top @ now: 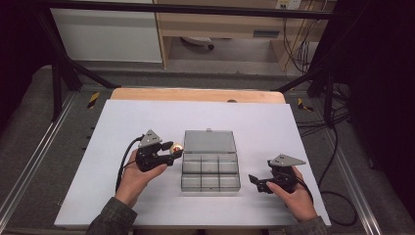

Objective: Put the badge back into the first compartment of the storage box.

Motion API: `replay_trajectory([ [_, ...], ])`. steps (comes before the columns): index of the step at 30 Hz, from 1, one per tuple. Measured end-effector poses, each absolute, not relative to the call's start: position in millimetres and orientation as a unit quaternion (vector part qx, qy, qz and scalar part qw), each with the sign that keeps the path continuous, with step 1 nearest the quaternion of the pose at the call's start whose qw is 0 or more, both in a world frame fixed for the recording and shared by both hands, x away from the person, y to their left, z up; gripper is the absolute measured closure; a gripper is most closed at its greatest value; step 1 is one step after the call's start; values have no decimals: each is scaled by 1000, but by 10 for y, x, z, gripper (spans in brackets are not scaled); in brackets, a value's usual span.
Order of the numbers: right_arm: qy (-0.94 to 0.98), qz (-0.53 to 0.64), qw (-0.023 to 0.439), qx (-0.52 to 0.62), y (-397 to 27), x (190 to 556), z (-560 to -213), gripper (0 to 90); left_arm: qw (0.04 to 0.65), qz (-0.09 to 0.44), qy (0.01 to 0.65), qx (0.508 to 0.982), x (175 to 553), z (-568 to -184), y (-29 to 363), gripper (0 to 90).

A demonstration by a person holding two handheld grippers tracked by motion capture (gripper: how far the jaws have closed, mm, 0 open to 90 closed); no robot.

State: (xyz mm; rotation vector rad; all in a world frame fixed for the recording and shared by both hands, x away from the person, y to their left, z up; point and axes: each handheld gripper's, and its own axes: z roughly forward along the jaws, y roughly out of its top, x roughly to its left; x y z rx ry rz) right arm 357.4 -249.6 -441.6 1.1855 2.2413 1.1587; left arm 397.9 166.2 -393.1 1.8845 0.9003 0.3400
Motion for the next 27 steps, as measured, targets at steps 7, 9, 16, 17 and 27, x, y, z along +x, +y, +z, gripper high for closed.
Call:
replay_trajectory([
  [7, 792, 409, 175, 419, -2496, 3576, -4417, 47, 490, 142, 369, 777, 4033, -3847, 1604, 467],
  [9, 792, 408, 175, 420, -2498, 3576, -4418, 47, 492, 141, 367, 776, 4052, -3823, 1578, 467],
  [16, 790, 408, 176, 422, -2506, 3575, -4417, 47, 498, 143, 362, 775, 4087, -3783, 1480, 466],
  [17, 789, 410, 177, 421, -2507, 3575, -4418, 47, 497, 144, 361, 776, 4084, -3785, 1475, 467],
  [27, 788, 412, 183, 420, -2515, 3574, -4403, 47, 485, 140, 359, 785, 4057, -3839, 1427, 467],
])
